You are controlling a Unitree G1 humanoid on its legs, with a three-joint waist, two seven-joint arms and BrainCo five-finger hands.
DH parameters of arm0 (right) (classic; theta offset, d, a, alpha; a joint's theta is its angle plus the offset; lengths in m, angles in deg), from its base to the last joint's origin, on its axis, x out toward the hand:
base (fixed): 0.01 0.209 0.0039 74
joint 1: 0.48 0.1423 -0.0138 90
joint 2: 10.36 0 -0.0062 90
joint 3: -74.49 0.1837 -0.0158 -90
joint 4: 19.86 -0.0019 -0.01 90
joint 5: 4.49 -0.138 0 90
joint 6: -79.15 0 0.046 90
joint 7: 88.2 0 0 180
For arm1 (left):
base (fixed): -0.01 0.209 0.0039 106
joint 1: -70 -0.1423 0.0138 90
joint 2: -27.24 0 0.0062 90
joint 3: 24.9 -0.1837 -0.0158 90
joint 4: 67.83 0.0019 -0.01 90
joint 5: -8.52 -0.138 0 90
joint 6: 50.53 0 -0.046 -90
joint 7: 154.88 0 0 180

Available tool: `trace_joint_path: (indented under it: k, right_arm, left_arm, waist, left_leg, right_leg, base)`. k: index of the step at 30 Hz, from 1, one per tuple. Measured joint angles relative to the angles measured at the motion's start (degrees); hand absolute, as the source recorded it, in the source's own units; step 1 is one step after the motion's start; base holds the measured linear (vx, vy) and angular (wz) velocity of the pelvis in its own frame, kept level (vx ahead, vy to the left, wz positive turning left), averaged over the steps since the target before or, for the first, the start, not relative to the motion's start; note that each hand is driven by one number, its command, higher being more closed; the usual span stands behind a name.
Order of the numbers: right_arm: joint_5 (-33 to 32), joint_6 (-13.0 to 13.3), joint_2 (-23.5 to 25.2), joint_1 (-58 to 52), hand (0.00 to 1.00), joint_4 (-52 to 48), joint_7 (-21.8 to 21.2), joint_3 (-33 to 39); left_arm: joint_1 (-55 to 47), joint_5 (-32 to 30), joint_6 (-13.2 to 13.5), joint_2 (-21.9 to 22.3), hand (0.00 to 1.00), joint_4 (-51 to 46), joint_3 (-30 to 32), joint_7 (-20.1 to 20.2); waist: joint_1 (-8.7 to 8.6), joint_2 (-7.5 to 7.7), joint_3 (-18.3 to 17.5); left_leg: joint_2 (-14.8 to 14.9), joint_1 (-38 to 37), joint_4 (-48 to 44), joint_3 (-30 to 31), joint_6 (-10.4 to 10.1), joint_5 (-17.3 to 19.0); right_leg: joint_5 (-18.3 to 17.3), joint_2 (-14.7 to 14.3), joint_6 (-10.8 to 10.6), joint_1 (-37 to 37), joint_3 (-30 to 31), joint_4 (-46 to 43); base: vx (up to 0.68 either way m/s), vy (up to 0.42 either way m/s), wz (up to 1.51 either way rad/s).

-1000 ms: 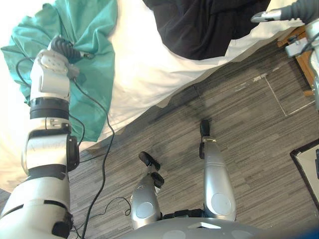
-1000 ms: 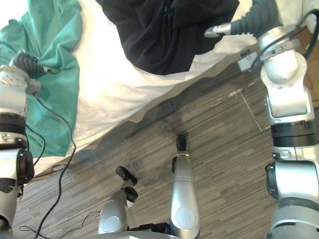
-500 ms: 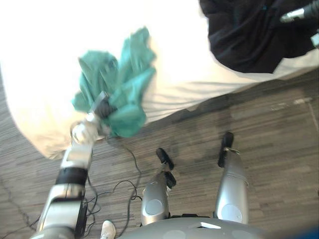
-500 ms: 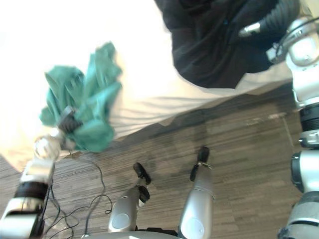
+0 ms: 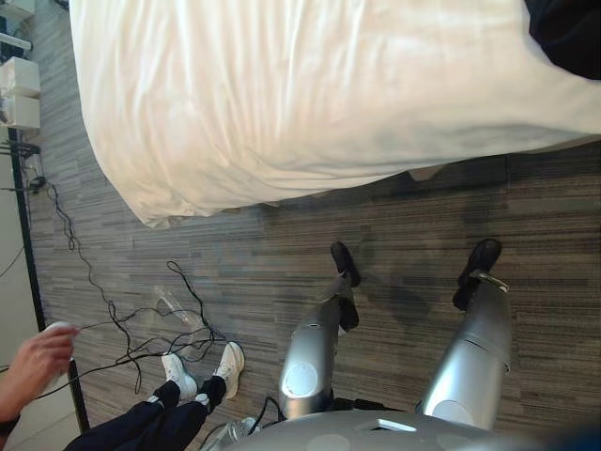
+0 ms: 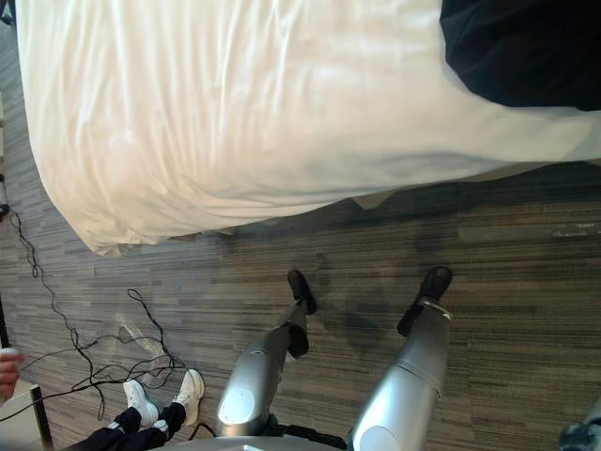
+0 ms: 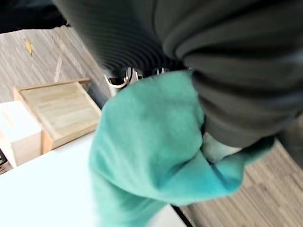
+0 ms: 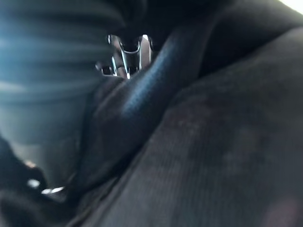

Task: Tidy the bed and pick cloth on bed and put in laundry

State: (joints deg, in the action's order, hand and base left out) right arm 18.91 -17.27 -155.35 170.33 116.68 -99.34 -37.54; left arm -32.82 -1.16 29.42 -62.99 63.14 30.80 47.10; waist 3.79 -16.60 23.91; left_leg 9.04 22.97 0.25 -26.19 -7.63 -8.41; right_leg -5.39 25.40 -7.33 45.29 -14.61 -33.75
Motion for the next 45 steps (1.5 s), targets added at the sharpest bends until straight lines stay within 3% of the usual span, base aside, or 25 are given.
trace_joint_path:
  k: [3,7,10,11,13,15,18,22,28,30,31,33,34,35,36,37,38,39,40,42,43,45]
  right_arm:
    - [-7.01,0.89,-0.03,-1.36,1.00,-0.26,0.01,2.47]
    - [-20.73,7.10,1.74,-11.53,1.00,1.10,-0.17,8.07]
    - [-31.01,10.70,6.93,-21.60,1.00,1.63,-2.26,15.90]
    - [-36.18,11.76,10.69,-27.65,1.00,1.65,-3.48,20.39]
    - [-40.25,12.30,14.65,-33.13,1.00,1.47,-4.74,24.19]
    - [-45.51,12.53,21.97,-41.44,1.00,-0.15,-5.53,29.32]
    - [-49.12,13.15,36.31,-52.99,1.00,-2.13,-5.42,32.28]
    - [-49.18,13.12,45.79,-62.48,1.00,-2.93,-4.29,32.38]
    - [-49.62,12.99,48.54,-70.55,1.00,-1.12,-4.42,34.69]
    - [-49.56,12.37,48.60,-71.14,1.00,2.10,-4.53,37.13]
    - [-49.48,12.08,48.65,-71.54,1.00,4.97,-4.68,39.25]
    - [-48.90,11.43,48.72,-71.82,1.00,9.23,-4.74,42.45]
    - [-48.48,11.06,49.09,-72.21,1.00,10.97,-5.05,44.09]
    - [-47.12,10.90,49.93,-72.84,1.00,11.67,-5.21,45.27]
    - [-45.90,10.90,50.80,-73.51,1.00,11.64,-5.47,45.72]
    - [-44.83,10.92,51.55,-74.12,1.00,11.40,-5.69,45.98]
    - [-41.80,11.20,53.10,-75.75,1.00,10.59,-6.20,45.93]
    - [-39.62,11.27,55.01,-77.89,1.00,9.51,-6.49,44.61]
    - [-38.70,11.51,55.96,-78.96,1.00,8.76,-6.55,43.34]
    - [-37.67,11.97,59.75,-83.02,1.00,4.27,-6.88,36.37]
    - [-37.66,12.27,60.61,-83.69,1.00,3.30,-6.97,34.82]
    - [-37.86,13.36,63.27,-85.71,1.00,0.16,-7.37,30.27]
  left_arm:
    - [-0.35,-0.06,1.01,0.08,1.00,0.42,0.00,-1.26]
    - [-1.31,0.04,2.85,0.10,1.00,0.79,0.73,-1.97]
    - [-3.02,1.55,3.23,-0.19,1.00,0.26,2.43,-0.69]
    - [-3.42,1.65,2.77,-0.69,1.00,-0.14,3.06,1.38]
    - [-4.00,1.69,1.80,-1.26,1.00,-1.12,3.77,3.54]
    - [-4.13,1.83,0.18,-2.17,1.00,-1.91,4.16,7.15]
    - [-3.61,2.43,-4.24,-3.33,1.00,-2.08,4.32,12.79]
    - [-2.93,2.32,-10.89,-3.39,1.00,-1.11,4.74,19.74]
    - [-3.55,-4.25,-20.93,-0.60,1.00,7.29,7.99,31.18]
    - [-4.66,-5.58,-24.74,-0.39,1.00,9.24,10.04,32.23]
    - [-5.12,-5.39,-26.62,-0.17,1.00,11.46,12.33,30.74]
    - [-5.75,-3.56,-27.35,0.25,1.00,15.09,18.35,24.41]
    - [-6.06,-0.46,-26.65,0.66,1.00,17.22,24.36,15.91]
    - [-5.54,1.96,-24.10,1.19,1.00,18.72,30.64,6.16]
    - [-4.98,3.11,-21.68,1.57,1.00,18.90,34.68,-0.66]
    - [-4.39,4.27,-19.71,1.69,1.00,18.86,36.59,-5.04]
    - [-2.54,6.75,-14.31,1.67,1.00,18.45,38.96,-12.62]
    - [0.21,8.61,-11.00,1.57,1.00,16.21,40.63,-17.58]
    - [1.56,9.96,-9.13,1.50,1.00,14.67,41.24,-19.76]
    - [6.85,14.77,-2.94,1.44,1.00,7.95,41.69,-24.96]
    - [8.45,15.95,-1.77,1.60,1.00,6.53,41.67,-25.42]
    - [12.76,20.33,1.83,3.29,1.00,2.67,41.61,-27.69]
  waist:
    - [-0.62,0.05,-0.03]
    - [-2.08,0.38,0.11]
    - [-3.54,1.77,0.22]
    - [-4.32,2.94,0.29]
    - [-4.90,4.03,0.26]
    - [-5.60,5.63,0.38]
    - [-6.73,8.60,0.60]
    - [-6.79,11.23,-0.84]
    - [-6.18,14.37,-7.44]
    - [-5.98,14.74,-9.75]
    - [-5.89,14.78,-11.42]
    - [-5.73,14.65,-12.68]
    - [-5.62,14.69,-13.08]
    - [-5.62,14.53,-13.47]
    - [-5.54,14.58,-13.59]
    - [-5.53,14.67,-13.70]
    - [-5.60,14.83,-13.72]
    - [-5.59,15.18,-13.98]
    - [-5.52,15.51,-14.37]
    - [-5.53,16.87,-15.68]
    - [-5.81,17.38,-15.93]
    - [-6.19,19.16,-16.18]
  left_leg:
    - [-0.13,-0.96,-0.35,-0.14,0.11,-0.75]
    - [0.58,-5.94,-0.45,-0.14,-0.32,-0.33]
    - [2.42,-8.65,-3.69,0.06,-0.79,3.54]
    - [3.41,-9.83,-6.59,0.13,-0.75,5.71]
    - [4.27,-11.12,-9.32,0.08,-0.82,7.84]
    - [5.80,-12.99,-12.92,-0.08,-0.87,10.70]
    - [7.73,-16.68,-16.47,-0.53,-1.05,13.80]
    - [7.27,-20.84,-16.18,-1.36,-1.06,14.81]
    - [4.35,-26.50,-10.17,-1.95,-0.61,13.64]
    - [3.46,-28.35,-6.92,-2.10,-0.74,12.50]
    - [2.86,-29.43,-4.62,-1.93,-0.95,11.52]
    - [2.55,-31.25,-1.64,-1.76,-1.19,10.22]
    - [2.56,-32.14,-0.10,-1.68,-1.45,9.52]
    - [2.67,-32.89,1.10,-1.44,-1.60,8.90]
    - [2.73,-33.15,1.88,-1.38,-1.74,8.51]
    - [2.78,-33.28,2.08,-1.19,-1.77,8.35]
    - [2.76,-33.72,2.98,-0.40,-1.79,7.85]
    - [2.68,-33.93,3.79,0.63,-1.78,7.37]
    - [2.62,-33.79,3.98,1.07,-1.75,7.23]
    - [2.09,-32.84,5.15,3.42,-1.32,6.39]
    - [1.76,-32.76,5.31,4.04,-1.21,6.31]
    - [-0.21,-32.55,5.34,6.01,-0.43,6.56]
  right_leg:
    - [0.17,0.20,0.51,-0.40,0.44,-0.89]
    - [0.13,-0.72,0.56,-6.68,-0.48,0.98]
    - [0.27,-2.33,0.31,-11.79,-1.08,3.03]
    - [0.69,-3.02,-0.25,-14.83,-1.14,4.55]
    - [1.20,-3.68,-0.64,-17.78,-1.18,6.05]
    - [2.14,-4.93,-1.12,-21.97,-1.23,8.50]
    - [3.95,-6.80,-1.64,-28.60,-1.41,12.80]
    - [6.42,-7.24,-2.33,-34.44,-1.42,18.30]
    - [10.15,-7.45,-2.43,-42.44,-2.21,28.40]
    - [10.38,-7.55,-2.36,-44.15,-2.74,30.30]
    - [10.42,-7.63,-2.30,-45.08,-3.38,31.26]
    - [10.42,-8.08,-2.31,-46.51,-4.08,32.08]
    - [10.42,-8.53,-2.31,-47.23,-4.55,32.73]
    - [10.46,-8.94,-2.37,-47.92,-5.14,33.23]
    - [10.48,-9.19,-2.40,-48.10,-5.35,33.28]
    - [10.59,-9.21,-2.57,-48.23,-5.73,33.29]
    - [10.77,-9.23,-2.89,-48.96,-6.81,33.43]
    - [10.71,-9.21,-2.89,-49.92,-8.15,33.65]
    - [10.60,-9.14,-3.00,-50.04,-8.59,33.66]
    - [9.32,-8.17,-3.19,-50.38,-11.19,32.16]
    - [8.59,-7.55,-3.40,-50.10,-11.64,30.97]
    - [5.37,-3.66,-3.30,-48.52,-13.04,23.56]
  base:
    - [0.10,-0.081,-0.06]
    - [0.12,-0.064,-0.17]
    - [0.07,-0.018,-0.24]
    - [0.05,0.000,-0.26]
    - [0.04,0.027,-0.26]
    - [0.02,0.051,-0.30]
    - [0.02,0.082,-0.25]
    - [0.01,0.077,-0.13]
    - [0.02,0.048,-0.01]
    - [0.05,0.004,0.08]
    - [0.09,-0.012,0.16]
    - [0.09,-0.019,0.13]
    - [0.06,-0.033,0.11]
    - [0.07,-0.041,0.13]
    - [0.05,-0.032,0.13]
    - [0.07,-0.024,0.20]
    - [0.06,-0.017,0.38]
    - [0.06,-0.013,0.41]
    - [0.04,-0.007,0.44]
    - [0.03,0.001,0.51]
    - [0.03,0.024,0.55]
    - [0.02,0.049,0.44]
